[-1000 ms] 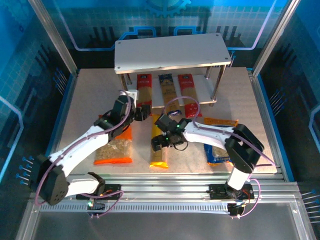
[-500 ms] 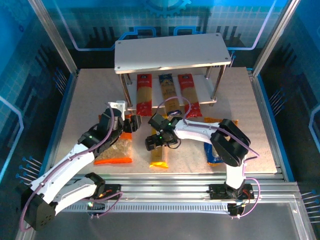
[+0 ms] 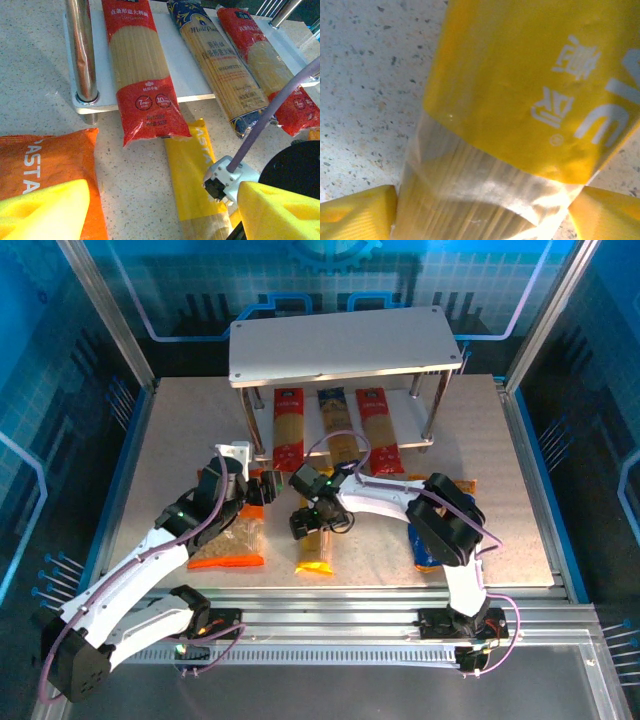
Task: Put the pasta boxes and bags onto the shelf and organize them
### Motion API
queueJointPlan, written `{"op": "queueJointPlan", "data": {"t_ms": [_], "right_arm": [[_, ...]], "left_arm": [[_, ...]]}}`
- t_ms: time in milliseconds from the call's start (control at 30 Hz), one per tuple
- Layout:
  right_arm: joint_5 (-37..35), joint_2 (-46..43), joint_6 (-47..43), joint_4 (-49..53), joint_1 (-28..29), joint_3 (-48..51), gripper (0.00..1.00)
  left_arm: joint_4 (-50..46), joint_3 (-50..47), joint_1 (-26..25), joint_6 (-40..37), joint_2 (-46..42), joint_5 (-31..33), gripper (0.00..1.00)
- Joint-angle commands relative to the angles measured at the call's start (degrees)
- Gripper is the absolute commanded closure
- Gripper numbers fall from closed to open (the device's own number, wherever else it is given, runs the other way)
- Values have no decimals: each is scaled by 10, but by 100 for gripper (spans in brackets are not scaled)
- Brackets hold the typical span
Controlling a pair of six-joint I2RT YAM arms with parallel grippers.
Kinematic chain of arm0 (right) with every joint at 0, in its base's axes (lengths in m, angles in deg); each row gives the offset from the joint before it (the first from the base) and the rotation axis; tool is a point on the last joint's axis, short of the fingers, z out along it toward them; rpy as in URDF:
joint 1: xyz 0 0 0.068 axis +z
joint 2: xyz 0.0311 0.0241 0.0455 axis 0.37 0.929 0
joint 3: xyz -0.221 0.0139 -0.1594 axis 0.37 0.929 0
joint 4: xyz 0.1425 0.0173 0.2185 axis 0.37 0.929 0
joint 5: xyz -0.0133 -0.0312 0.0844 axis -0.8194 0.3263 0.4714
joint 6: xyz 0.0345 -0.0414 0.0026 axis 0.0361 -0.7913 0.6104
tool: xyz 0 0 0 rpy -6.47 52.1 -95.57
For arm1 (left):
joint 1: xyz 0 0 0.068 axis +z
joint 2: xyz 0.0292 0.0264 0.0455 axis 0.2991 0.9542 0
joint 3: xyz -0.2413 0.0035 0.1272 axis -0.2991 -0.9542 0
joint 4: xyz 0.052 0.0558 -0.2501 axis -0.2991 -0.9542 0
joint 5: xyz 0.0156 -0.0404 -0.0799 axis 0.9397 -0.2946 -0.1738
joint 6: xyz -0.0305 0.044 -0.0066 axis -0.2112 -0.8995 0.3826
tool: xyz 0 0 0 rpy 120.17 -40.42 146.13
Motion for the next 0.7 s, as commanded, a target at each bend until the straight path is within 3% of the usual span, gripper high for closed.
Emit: {"op": "queueJointPlan", "data": {"t_ms": [0,167,300,567,667], "right_arm": [[20,33,-12,5,10,13,23],[22,20,-24,15,9,38,46],[31,7,-36,21,9,57,72],[49,-69,-51,39,9,85,100],[65,-104,-55,54,9,82,100]], "left_arm": [[-5,-6,2,8,-14,15,21],[0,-6,5,9,-13,11,21],[3,-5,5,12,-13,7,21],[6,-6,8,12,-12,4,21],[7,-3,9,11,-9,3,21]]}}
